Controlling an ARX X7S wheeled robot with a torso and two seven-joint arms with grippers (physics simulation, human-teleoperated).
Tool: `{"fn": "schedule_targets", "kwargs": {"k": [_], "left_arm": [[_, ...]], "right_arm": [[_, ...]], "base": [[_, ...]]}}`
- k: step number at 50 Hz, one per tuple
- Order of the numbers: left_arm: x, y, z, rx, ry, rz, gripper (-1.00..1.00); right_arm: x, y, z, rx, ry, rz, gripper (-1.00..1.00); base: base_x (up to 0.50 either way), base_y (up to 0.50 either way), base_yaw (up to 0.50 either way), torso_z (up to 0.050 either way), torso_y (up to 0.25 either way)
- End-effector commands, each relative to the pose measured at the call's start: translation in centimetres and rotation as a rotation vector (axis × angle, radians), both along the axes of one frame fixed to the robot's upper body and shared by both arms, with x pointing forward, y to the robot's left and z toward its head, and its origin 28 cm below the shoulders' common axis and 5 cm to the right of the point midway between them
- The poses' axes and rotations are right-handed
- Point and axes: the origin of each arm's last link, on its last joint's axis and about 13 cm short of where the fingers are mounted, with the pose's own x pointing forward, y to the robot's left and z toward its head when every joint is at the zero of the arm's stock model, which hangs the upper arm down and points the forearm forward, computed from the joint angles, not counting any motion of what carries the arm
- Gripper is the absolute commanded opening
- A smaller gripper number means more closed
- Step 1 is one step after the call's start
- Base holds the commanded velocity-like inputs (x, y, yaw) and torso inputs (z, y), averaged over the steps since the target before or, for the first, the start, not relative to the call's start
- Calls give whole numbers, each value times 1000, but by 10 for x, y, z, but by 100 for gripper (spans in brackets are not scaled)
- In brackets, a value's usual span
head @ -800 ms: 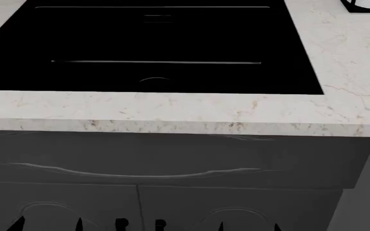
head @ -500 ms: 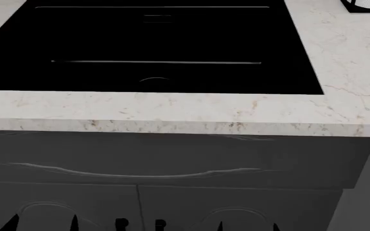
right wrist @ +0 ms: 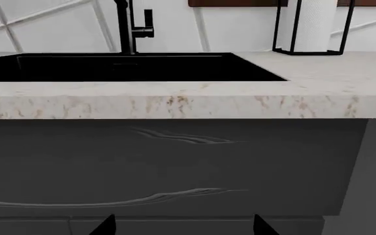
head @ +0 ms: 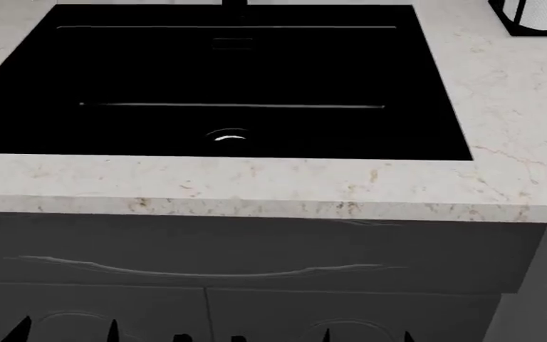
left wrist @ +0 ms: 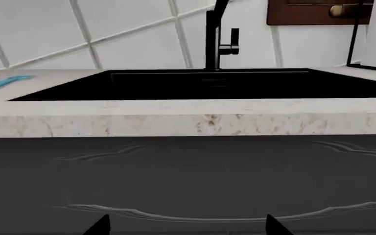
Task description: Turn the sink spout to the right.
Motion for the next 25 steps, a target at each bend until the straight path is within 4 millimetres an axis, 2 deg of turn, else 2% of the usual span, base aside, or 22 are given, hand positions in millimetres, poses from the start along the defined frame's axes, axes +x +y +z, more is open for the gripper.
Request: {"fn": "schedule_targets", "kwargs": {"k": [1,12,17,18,19,20,22,23,25], "left_arm": [[0,0,0,7,-3,-16,100],[-1,0,1,-8,-3,-20,100],[1,3,0,-47,-1,55,100],[1,5,1,-70,-12,88,100],[0,5,2,-2,-15,90,100],[-2,2,5,-17,-53,45,100],[-1,3,7,-30,-54,78,100],[-1,4,8,24,-47,130,100],[-3,3,15,28,-77,109,100]], "right_arm": [[0,0,0,1,2,-1,100],[0,0,0,2,9,-2,100],[0,-1,0,10,5,-10,100],[0,-2,3,26,0,-24,100],[0,-3,5,30,3,-32,100],[0,-4,7,15,-6,-42,100],[-1,-3,11,-45,-24,-38,100],[-1,-3,13,-45,-28,-44,100],[1,-5,16,-100,-40,-54,100]], "base": [[0,0,0,50,0],[0,0,0,50,0],[0,0,0,50,0],[0,0,0,29,0],[0,0,0,0,0],[0,0,0,0,0],[0,0,0,0,0],[0,0,0,0,0],[0,0,0,0,0]]}}
